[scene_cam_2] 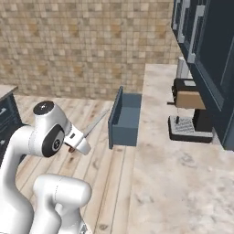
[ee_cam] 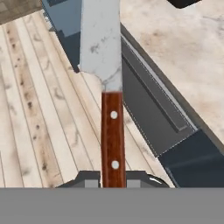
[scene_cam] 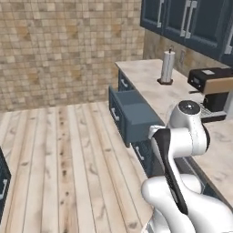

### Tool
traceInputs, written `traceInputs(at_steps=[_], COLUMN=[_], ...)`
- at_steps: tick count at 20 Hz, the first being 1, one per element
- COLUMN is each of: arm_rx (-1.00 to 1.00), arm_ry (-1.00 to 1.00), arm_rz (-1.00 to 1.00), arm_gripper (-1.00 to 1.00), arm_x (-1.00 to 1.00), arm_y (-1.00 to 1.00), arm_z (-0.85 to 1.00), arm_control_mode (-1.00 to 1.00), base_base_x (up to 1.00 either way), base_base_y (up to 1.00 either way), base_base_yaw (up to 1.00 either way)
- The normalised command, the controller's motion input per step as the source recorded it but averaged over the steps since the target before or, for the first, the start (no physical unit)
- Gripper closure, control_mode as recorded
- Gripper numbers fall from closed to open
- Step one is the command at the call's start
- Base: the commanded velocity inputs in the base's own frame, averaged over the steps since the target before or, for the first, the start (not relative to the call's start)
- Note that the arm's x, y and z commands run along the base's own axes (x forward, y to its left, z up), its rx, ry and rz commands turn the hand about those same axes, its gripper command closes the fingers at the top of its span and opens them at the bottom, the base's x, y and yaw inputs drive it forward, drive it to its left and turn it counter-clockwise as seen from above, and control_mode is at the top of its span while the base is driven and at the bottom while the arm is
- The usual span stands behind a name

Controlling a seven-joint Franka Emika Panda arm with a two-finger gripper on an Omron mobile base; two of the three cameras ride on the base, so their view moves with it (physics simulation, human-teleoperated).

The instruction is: Pick up the metallic utensils from the counter and place them in the open drawer. Make sure not to pick up any wooden utensils.

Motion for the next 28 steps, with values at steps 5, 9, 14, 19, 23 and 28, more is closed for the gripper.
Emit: traceInputs(at_steps=[5,9,14,19,23,28], arm_rx=[0.00,0.00,0.00,0.00,0.00,0.00], arm_ry=[0.00,0.00,0.00,0.00,0.00,0.10], arm_rz=[0.00,0.00,0.00,0.00,0.00,0.10], arm_gripper=[1.00,1.00,1.00,1.00,1.00,1.00], arm_x=[0.00,0.00,0.00,0.00,0.00,0.74], arm_y=[0.00,0.00,0.00,0.00,0.00,-0.05], arm_z=[0.00,0.00,0.00,0.00,0.00,-0.10], arm_control_mode=[1.00,1.00,1.00,1.00,1.00,-1.00], base_base_x=[0.69,0.50,0.51,0.59,0.57,0.15], base_base_y=[-0.07,-0.23,-0.40,-0.35,-0.18,-0.03], base_base_yaw=[0.10,0.03,0.03,0.02,0.05,0.01])
